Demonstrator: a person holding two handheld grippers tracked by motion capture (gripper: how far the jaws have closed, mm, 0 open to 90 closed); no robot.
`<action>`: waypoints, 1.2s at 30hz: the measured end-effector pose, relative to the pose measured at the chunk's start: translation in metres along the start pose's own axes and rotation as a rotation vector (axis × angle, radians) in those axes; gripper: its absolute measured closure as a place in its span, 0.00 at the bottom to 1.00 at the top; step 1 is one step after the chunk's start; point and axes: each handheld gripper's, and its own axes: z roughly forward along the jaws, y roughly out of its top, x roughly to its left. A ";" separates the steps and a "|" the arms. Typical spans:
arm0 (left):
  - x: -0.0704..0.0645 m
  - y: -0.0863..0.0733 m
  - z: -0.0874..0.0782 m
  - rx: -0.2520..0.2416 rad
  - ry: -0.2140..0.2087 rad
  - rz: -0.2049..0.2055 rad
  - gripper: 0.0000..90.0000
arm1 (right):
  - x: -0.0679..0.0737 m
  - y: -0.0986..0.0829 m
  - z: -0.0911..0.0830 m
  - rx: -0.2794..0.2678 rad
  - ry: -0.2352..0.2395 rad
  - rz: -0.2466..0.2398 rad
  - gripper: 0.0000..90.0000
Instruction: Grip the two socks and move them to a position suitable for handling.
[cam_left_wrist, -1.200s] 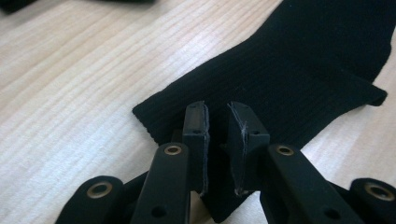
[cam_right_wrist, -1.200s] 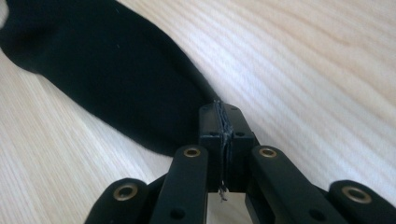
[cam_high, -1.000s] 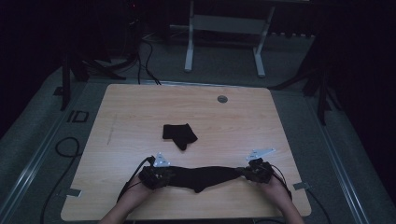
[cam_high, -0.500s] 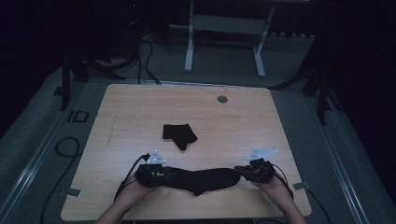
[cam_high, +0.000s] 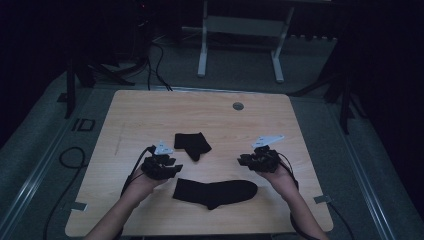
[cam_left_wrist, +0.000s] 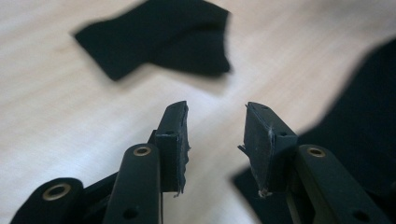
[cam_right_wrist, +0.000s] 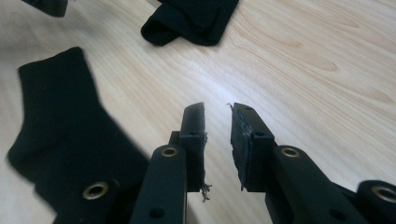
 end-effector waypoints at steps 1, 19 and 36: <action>0.005 0.002 0.001 0.003 0.010 -0.002 0.67 | -0.001 0.003 0.005 0.006 0.001 -0.002 0.80; 0.064 0.042 0.055 0.033 0.103 -0.146 0.46 | 0.026 0.049 0.090 0.074 0.047 -0.011 0.54; 0.052 0.055 0.095 0.115 0.175 -0.096 0.64 | 0.019 0.044 0.095 0.076 0.019 0.008 0.58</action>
